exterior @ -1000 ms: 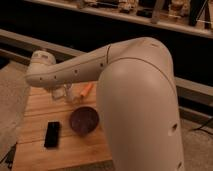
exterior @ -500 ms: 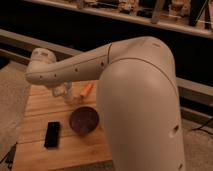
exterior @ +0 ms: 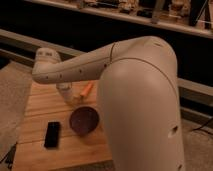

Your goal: Place the white sponge in the ceramic cup

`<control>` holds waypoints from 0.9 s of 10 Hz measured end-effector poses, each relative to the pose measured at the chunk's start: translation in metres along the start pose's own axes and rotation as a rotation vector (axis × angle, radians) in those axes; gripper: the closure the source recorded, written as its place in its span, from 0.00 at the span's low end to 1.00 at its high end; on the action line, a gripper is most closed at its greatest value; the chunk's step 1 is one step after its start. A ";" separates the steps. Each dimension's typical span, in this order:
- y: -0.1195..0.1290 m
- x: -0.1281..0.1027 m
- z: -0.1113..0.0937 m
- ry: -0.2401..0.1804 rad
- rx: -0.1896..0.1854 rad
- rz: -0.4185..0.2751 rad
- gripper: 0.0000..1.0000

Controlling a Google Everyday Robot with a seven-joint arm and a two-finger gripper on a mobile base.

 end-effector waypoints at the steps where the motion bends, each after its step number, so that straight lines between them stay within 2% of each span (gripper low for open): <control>1: -0.001 -0.001 0.004 -0.009 0.000 0.000 1.00; 9: 0.001 -0.009 0.016 -0.063 -0.022 0.020 1.00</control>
